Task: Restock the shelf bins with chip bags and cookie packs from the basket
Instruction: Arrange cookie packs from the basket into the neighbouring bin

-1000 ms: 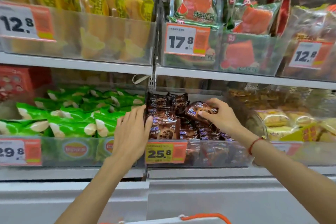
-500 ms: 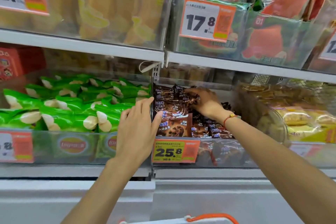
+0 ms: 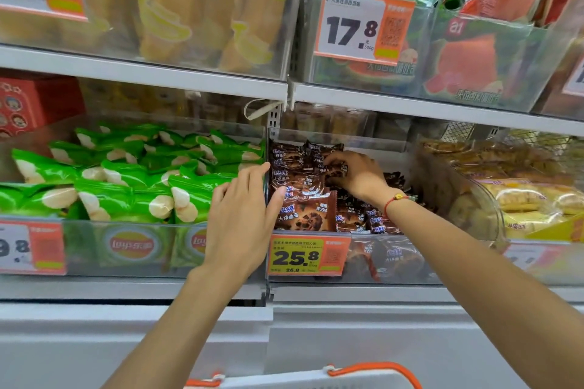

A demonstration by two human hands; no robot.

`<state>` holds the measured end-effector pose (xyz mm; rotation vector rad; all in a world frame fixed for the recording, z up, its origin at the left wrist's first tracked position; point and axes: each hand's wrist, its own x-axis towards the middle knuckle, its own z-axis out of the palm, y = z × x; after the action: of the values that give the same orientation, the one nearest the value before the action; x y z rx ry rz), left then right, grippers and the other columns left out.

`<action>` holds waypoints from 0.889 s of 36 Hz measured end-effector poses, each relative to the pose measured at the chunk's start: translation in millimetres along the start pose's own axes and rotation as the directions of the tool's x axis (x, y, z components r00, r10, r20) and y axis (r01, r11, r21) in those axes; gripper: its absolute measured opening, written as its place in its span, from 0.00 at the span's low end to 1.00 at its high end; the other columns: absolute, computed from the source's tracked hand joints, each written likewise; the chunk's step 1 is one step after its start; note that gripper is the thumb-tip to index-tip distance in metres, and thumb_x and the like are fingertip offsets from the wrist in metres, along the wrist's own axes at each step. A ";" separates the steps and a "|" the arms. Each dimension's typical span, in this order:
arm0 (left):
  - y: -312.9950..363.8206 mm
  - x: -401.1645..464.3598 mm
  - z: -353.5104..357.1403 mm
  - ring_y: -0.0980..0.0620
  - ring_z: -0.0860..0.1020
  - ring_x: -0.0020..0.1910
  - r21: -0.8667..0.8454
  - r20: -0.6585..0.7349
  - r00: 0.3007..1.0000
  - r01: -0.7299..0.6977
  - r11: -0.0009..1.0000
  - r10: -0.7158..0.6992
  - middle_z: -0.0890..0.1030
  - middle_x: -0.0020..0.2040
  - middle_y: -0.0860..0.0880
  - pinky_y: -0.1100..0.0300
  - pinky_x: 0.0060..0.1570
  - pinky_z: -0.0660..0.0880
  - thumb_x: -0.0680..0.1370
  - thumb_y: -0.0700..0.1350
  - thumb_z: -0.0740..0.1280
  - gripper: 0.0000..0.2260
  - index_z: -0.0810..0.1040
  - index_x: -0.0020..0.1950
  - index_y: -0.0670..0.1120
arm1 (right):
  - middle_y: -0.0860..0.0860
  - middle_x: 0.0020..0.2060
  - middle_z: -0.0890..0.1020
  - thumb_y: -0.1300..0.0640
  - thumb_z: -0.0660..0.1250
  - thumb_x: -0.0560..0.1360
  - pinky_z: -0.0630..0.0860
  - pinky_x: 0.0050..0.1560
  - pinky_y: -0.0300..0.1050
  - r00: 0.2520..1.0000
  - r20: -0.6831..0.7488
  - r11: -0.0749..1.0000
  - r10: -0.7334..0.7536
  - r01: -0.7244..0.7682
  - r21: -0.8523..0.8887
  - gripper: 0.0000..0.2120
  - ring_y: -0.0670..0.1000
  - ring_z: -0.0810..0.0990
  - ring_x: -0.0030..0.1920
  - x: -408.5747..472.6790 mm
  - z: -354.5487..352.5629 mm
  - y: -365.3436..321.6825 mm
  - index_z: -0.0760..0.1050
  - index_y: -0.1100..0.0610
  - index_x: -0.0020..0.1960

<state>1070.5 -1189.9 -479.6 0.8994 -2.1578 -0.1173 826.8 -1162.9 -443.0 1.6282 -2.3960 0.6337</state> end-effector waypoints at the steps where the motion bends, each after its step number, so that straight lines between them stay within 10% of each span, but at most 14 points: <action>1: 0.2 0.1 -0.1 0.53 0.71 0.64 -0.002 0.004 1.000 0.001 1.000 -0.001 0.72 0.67 0.52 0.59 0.63 0.59 0.79 0.59 0.49 0.25 0.65 0.72 0.48 | 0.48 0.65 0.75 0.58 0.71 0.74 0.71 0.63 0.50 1.000 0.006 1.000 -0.011 0.012 -0.019 0.17 0.54 0.74 0.65 -0.7 -0.4 -0.2 0.75 0.46 0.60; 13: 2.0 1.2 -0.7 0.52 0.71 0.65 -0.011 -0.001 1.000 0.009 1.000 -0.009 0.71 0.68 0.51 0.58 0.63 0.59 0.81 0.56 0.53 0.22 0.64 0.73 0.48 | 0.53 0.73 0.63 0.64 0.65 0.74 0.69 0.66 0.54 0.969 0.246 0.989 0.028 0.010 -0.150 0.30 0.58 0.65 0.70 0.0 -15.5 -6.9 0.65 0.44 0.72; 16: 1.6 3.3 -2.6 0.51 0.70 0.66 -0.018 0.031 0.999 0.010 1.000 -0.009 0.69 0.70 0.51 0.57 0.64 0.59 0.82 0.56 0.52 0.23 0.62 0.74 0.48 | 0.55 0.73 0.63 0.67 0.64 0.74 0.78 0.46 0.45 0.965 0.263 0.999 -0.010 0.020 -0.035 0.34 0.54 0.77 0.50 -13.8 -30.7 -10.7 0.59 0.47 0.75; 21: 9.9 1.0 -18.0 0.51 0.68 0.66 -0.083 -0.018 1.000 -0.013 0.996 0.011 0.69 0.69 0.50 0.56 0.62 0.62 0.82 0.54 0.55 0.20 0.65 0.72 0.47 | 0.53 0.67 0.71 0.61 0.67 0.76 0.64 0.67 0.43 0.983 0.162 0.995 -0.089 0.081 0.058 0.23 0.51 0.69 0.67 -72.2 -62.0 -21.7 0.69 0.54 0.70; 27: 44.7 -41.2 -34.9 0.54 0.74 0.47 -0.137 -0.181 0.948 -0.288 0.948 0.262 0.79 0.50 0.54 0.59 0.46 0.67 0.79 0.52 0.59 0.11 0.76 0.54 0.49 | 0.45 0.46 0.79 0.62 0.70 0.73 0.69 0.46 0.33 0.987 -0.032 0.956 -0.160 0.163 0.242 0.10 0.42 0.76 0.45 -178.4 -72.5 -24.6 0.79 0.51 0.51; 32: 58.7 -100.5 -7.0 0.52 0.78 0.47 -0.106 0.188 0.900 -0.379 0.919 0.393 0.80 0.46 0.55 0.58 0.42 0.69 0.76 0.54 0.58 0.11 0.76 0.50 0.52 | 0.43 0.34 0.80 0.60 0.70 0.72 0.72 0.38 0.35 0.968 0.232 0.970 -0.100 0.043 0.239 0.08 0.43 0.78 0.37 -230.0 -29.7 -7.7 0.79 0.46 0.44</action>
<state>1087.0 -1080.8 -517.2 0.4186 -2.4686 -0.0854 920.0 -958.4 -500.7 1.9848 -2.4925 0.7684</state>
